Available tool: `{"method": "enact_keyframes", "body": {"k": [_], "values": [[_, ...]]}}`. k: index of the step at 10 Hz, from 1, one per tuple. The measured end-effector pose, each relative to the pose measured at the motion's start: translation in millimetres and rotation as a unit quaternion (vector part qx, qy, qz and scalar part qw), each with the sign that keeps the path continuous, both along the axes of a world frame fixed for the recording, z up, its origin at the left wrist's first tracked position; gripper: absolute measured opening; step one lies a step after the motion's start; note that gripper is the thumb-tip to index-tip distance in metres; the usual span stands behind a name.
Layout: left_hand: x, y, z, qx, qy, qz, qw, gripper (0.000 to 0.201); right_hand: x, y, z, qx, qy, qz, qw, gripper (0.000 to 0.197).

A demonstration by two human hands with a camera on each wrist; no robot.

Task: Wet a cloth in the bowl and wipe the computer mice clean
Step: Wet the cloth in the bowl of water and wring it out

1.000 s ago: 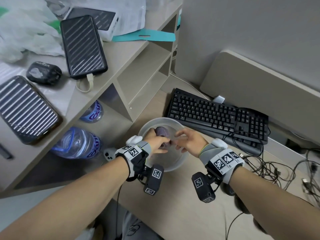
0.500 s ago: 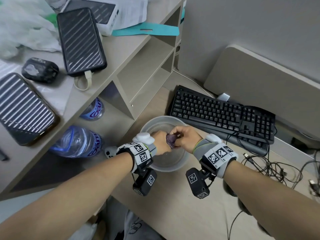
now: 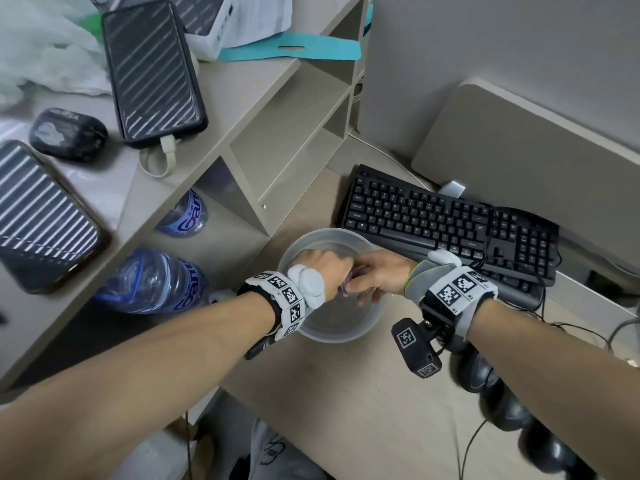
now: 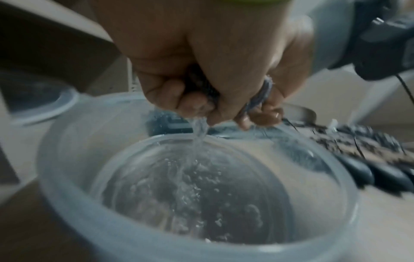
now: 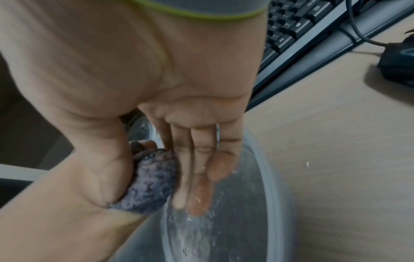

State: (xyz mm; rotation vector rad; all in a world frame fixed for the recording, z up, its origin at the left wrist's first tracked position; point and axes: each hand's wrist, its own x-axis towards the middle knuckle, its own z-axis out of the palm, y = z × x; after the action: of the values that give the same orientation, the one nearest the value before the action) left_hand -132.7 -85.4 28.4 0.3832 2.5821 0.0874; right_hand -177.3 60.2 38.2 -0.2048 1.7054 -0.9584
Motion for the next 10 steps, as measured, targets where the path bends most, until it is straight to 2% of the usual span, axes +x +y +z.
{"method": "enact_keyframes", "body": {"k": [1, 2, 3, 4, 5, 6, 7, 8, 9, 10], "values": [[1.4, 2.6, 0.9, -0.039, 0.003, -0.023, 0.999, 0.035, 1.4, -3.3, -1.6, 0.027, 0.051, 0.048, 0.997, 0.009], [4.0, 5.3, -2.2, -0.032, -0.037, 0.009, 0.999, 0.032, 6.5, -8.3, -1.7, 0.070, 0.171, 0.098, 0.978, 0.015], [4.2, 10.4, -9.9, -0.027, -0.092, 0.053, 0.994, 0.025, 13.6, -15.5, 0.6, 0.139, 0.303, 0.162, 0.929, 0.021], [2.5, 12.0, -14.7, -0.015, -0.092, 0.107, 0.990, 0.026, 16.3, -18.7, 0.7, 0.142, 0.366, 0.167, 0.904, 0.026], [-1.7, 7.4, -16.8, -0.052, -0.093, 0.061, 0.992, 0.030, 16.6, -16.9, 2.0, 0.129, 0.375, 0.198, 0.897, 0.030], [-2.3, -0.1, -1.2, -0.096, -0.078, -0.016, 0.992, 0.025, 11.7, -12.1, 0.7, 0.094, 0.294, 0.138, 0.941, 0.025], [-4.1, -0.4, 6.7, -0.097, -0.048, -0.057, 0.993, 0.022, 2.2, -7.9, 3.6, 0.052, 0.063, 0.063, 0.995, 0.027], [-5.8, 0.7, 19.6, -0.109, -0.018, -0.104, 0.988, 0.026, -4.0, -12.2, 4.4, 0.048, -0.017, 0.108, 0.993, 0.037], [-7.8, 1.6, 22.3, -0.128, -0.002, -0.160, 0.979, 0.029, -2.5, -20.8, -1.9, 0.059, -0.047, 0.119, 0.990, 0.020], [-9.3, 2.0, 22.8, -0.121, 0.013, -0.168, 0.978, 0.027, 3.9, -27.3, -10.6, 0.073, -0.043, 0.104, 0.991, 0.016]]}}
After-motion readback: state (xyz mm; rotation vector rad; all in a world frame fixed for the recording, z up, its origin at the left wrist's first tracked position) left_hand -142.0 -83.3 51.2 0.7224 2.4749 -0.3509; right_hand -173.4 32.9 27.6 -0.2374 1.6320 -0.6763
